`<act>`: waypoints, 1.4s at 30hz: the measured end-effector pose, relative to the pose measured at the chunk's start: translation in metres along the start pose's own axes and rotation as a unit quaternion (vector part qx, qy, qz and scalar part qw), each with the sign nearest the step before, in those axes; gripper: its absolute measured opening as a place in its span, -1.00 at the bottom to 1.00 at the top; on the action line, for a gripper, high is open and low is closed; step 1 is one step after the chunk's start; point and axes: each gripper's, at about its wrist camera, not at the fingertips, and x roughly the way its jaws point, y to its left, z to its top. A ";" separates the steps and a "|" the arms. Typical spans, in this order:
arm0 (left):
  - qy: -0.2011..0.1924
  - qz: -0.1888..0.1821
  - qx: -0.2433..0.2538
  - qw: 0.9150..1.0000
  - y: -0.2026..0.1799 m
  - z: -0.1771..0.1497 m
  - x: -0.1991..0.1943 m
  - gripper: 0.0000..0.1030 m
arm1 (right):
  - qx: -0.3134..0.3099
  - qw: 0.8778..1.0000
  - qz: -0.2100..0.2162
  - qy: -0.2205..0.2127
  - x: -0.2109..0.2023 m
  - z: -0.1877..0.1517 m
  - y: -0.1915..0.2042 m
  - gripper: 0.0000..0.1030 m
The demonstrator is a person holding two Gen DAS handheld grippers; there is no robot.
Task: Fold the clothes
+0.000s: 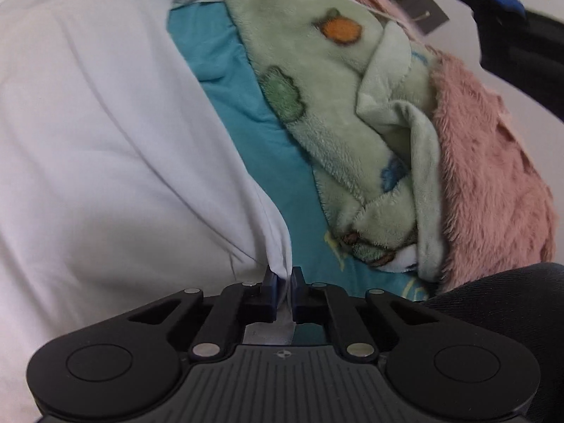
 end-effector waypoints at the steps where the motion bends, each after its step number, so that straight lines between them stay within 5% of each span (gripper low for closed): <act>1: 0.008 0.008 0.005 1.000 -0.002 0.002 0.007 -0.86 | 0.004 1.000 -0.001 -0.001 0.001 0.001 -0.004 0.35; 5: -0.001 0.016 0.003 1.000 0.001 0.002 0.008 -0.73 | 0.009 1.000 -0.014 0.006 0.012 0.003 -0.022 0.35; 7: -0.015 0.029 0.004 0.999 0.003 0.001 -0.001 -0.36 | 0.013 1.000 -0.018 0.009 0.017 0.004 -0.029 0.35; 9: -0.034 0.052 0.005 0.998 0.003 -0.002 -0.014 0.28 | 0.008 1.000 -0.018 0.002 0.019 0.004 -0.030 0.35; 12: -0.074 0.088 0.009 0.993 0.009 -0.004 -0.042 0.46 | -0.006 1.000 -0.013 -0.018 0.017 0.006 -0.028 0.35; 23: -0.212 0.227 -0.006 0.951 0.041 -0.011 -0.144 0.60 | -0.023 0.998 -0.014 -0.048 0.028 0.009 -0.029 0.35; 29: -0.281 0.222 -0.065 0.932 0.068 -0.028 -0.182 0.62 | 0.096 0.995 -0.011 -0.030 0.073 0.043 -0.058 0.36; 36: -0.305 0.221 -0.141 0.915 0.116 -0.040 -0.200 0.62 | 0.246 0.969 -0.013 -0.005 0.164 0.052 -0.125 0.35; 42: -0.318 0.267 -0.146 0.898 0.139 -0.034 -0.202 0.62 | 0.245 0.968 -0.045 -0.029 0.227 0.050 -0.154 0.35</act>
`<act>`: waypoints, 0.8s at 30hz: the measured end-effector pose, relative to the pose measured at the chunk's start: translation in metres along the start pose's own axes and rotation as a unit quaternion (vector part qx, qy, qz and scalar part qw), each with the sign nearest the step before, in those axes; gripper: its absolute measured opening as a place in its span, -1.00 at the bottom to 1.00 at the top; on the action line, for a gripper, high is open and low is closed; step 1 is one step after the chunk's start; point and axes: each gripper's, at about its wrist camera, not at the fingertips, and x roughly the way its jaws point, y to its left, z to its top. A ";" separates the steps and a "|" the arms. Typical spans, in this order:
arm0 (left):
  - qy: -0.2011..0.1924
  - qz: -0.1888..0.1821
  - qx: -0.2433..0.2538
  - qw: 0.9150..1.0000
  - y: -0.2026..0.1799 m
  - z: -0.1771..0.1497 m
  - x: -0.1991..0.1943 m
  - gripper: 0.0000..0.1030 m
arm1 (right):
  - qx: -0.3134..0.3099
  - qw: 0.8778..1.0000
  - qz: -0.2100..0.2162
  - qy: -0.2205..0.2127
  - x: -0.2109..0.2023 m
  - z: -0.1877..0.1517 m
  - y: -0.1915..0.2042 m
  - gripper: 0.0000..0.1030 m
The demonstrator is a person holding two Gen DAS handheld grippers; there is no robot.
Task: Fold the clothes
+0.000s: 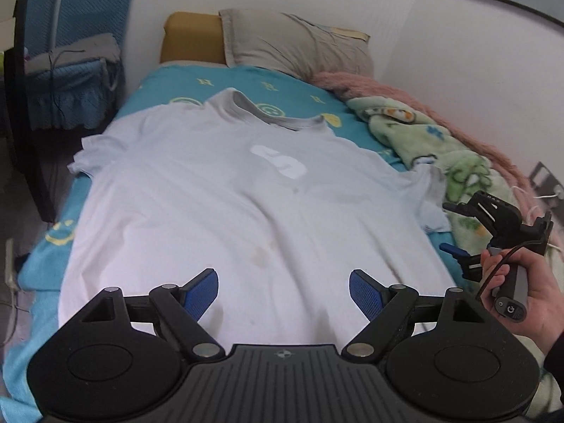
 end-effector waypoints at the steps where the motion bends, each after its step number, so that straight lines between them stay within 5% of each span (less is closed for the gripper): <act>1: 0.001 0.000 -0.004 1.000 0.001 0.001 0.004 0.62 | 0.000 1.000 0.000 -0.004 0.009 0.002 -0.003 0.35; 8: 0.021 -0.016 -0.038 0.999 0.006 0.006 0.035 0.62 | -0.009 1.000 -0.015 -0.022 0.045 -0.002 -0.011 0.31; 16: 0.033 -0.023 -0.061 0.997 0.014 0.005 0.045 0.62 | -0.012 0.999 0.018 -0.034 0.068 0.001 -0.007 0.31; 24: 0.036 -0.025 -0.087 0.995 0.023 0.007 0.046 0.62 | -0.013 0.992 0.062 -0.110 0.072 0.016 -0.007 0.30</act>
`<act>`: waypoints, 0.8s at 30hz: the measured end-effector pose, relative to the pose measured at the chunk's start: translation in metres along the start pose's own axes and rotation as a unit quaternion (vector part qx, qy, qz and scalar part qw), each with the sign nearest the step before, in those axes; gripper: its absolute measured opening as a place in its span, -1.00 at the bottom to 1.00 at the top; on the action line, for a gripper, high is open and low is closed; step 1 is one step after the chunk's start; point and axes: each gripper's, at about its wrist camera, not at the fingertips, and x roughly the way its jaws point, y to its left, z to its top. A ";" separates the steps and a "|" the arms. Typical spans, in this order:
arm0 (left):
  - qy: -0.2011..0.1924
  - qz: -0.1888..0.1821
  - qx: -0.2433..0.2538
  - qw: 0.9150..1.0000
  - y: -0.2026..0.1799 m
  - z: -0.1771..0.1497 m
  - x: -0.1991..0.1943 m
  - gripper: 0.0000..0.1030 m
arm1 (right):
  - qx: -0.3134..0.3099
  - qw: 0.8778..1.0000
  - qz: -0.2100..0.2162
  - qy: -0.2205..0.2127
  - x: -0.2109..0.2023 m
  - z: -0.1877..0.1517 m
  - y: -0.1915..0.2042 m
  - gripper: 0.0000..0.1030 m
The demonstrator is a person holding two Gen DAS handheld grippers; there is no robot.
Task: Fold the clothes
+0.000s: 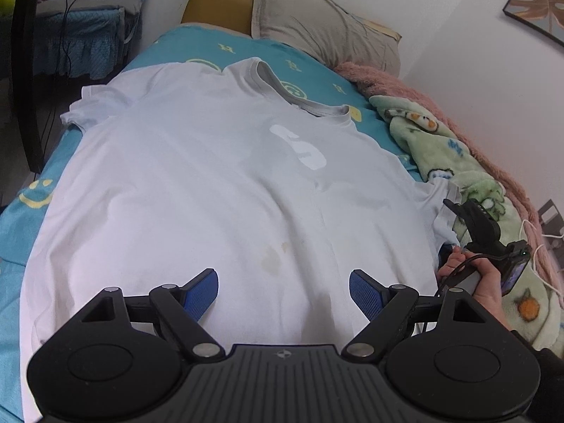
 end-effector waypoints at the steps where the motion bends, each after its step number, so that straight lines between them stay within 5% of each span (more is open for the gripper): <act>1: 0.001 0.000 -0.003 1.000 0.000 0.001 0.001 0.62 | -0.005 1.000 0.005 -0.009 0.001 0.003 0.000 0.30; 11: 0.020 -0.003 -0.022 1.000 -0.003 0.006 0.025 0.62 | -0.116 0.993 -0.016 -0.003 0.049 0.016 0.032 0.26; 13: 0.020 -0.005 -0.025 0.999 -0.003 0.008 0.027 0.62 | -0.136 0.990 -0.031 -0.005 0.052 0.016 0.040 -0.12; 14: 0.020 -0.007 -0.026 0.999 -0.003 0.009 0.028 0.62 | -0.145 0.988 -0.046 -0.007 0.053 0.019 0.045 -0.62; 15: 0.017 -0.006 -0.026 0.999 -0.003 0.010 0.028 0.62 | -0.154 0.987 -0.054 -0.012 0.050 0.023 0.051 -0.78; 24: -0.043 0.012 -0.014 0.999 0.001 0.028 -0.007 0.62 | -0.298 0.951 -0.062 -0.052 0.023 0.030 0.158 -0.93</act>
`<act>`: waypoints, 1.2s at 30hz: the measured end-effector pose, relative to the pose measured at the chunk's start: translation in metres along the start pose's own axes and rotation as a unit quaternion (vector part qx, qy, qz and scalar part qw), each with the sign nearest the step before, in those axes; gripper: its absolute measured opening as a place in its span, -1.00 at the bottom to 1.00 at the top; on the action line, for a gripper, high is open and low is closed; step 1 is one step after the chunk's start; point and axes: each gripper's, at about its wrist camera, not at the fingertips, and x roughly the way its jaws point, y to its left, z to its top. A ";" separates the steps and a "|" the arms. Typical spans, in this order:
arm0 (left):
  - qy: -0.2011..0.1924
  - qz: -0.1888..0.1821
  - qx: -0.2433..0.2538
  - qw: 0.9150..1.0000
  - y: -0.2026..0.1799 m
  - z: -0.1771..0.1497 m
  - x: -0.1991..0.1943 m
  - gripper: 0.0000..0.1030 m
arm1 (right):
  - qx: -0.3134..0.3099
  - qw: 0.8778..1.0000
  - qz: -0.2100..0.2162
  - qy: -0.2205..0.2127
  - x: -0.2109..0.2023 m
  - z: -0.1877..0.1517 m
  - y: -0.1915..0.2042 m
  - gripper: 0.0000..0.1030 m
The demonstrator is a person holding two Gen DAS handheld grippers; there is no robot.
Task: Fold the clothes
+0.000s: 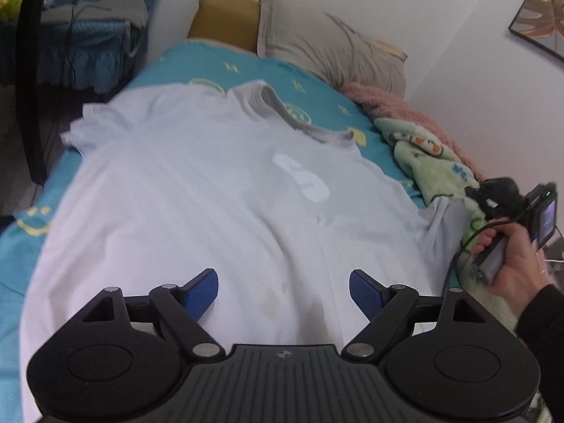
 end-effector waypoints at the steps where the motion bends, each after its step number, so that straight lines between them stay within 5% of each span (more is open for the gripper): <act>1: -0.007 0.003 0.000 1.000 0.002 0.003 -0.005 0.62 | -0.025 1.000 0.003 -0.005 -0.007 0.005 0.015 -0.93; 8: -0.029 0.018 -0.016 0.999 0.032 0.011 -0.023 0.66 | -0.121 0.992 0.032 -0.006 -0.042 0.002 0.104 -0.93; 12: -0.022 0.015 -0.030 0.999 0.043 0.011 -0.021 0.66 | -0.080 0.996 0.025 0.011 -0.050 -0.008 0.096 -0.88; 16: -0.014 0.011 -0.029 0.999 0.041 0.009 -0.015 0.66 | -0.057 0.996 0.004 0.076 -0.048 -0.023 0.066 -0.83; 17: -0.012 0.010 -0.028 0.999 0.040 0.008 -0.014 0.66 | -0.060 0.994 -0.002 0.086 -0.048 -0.029 0.056 -0.70; 18: -0.010 0.009 -0.028 1.000 0.040 0.008 -0.012 0.66 | -0.063 0.994 -0.008 0.090 -0.049 -0.033 0.046 -0.16; 20: -0.006 0.008 -0.027 1.000 0.039 0.007 -0.010 0.66 | -0.053 0.995 -0.017 0.077 -0.056 -0.042 0.023 0.62; 28: 0.013 0.021 -0.008 1.000 0.032 -0.003 0.006 0.66 | 0.038 0.995 -0.042 0.078 -0.041 -0.066 -0.059 0.55; 34: 0.034 0.037 0.005 0.999 0.030 -0.010 0.025 0.66 | 0.033 0.994 -0.026 0.103 -0.015 -0.089 -0.066 0.29; 35: 0.035 0.038 0.008 0.999 0.029 -0.010 0.026 0.66 | 0.027 0.994 -0.026 0.103 -0.014 -0.090 -0.064 0.10; 36: 0.037 0.039 0.010 0.999 0.029 -0.011 0.028 0.66 | 0.021 0.994 -0.026 0.103 -0.012 -0.091 -0.063 -0.35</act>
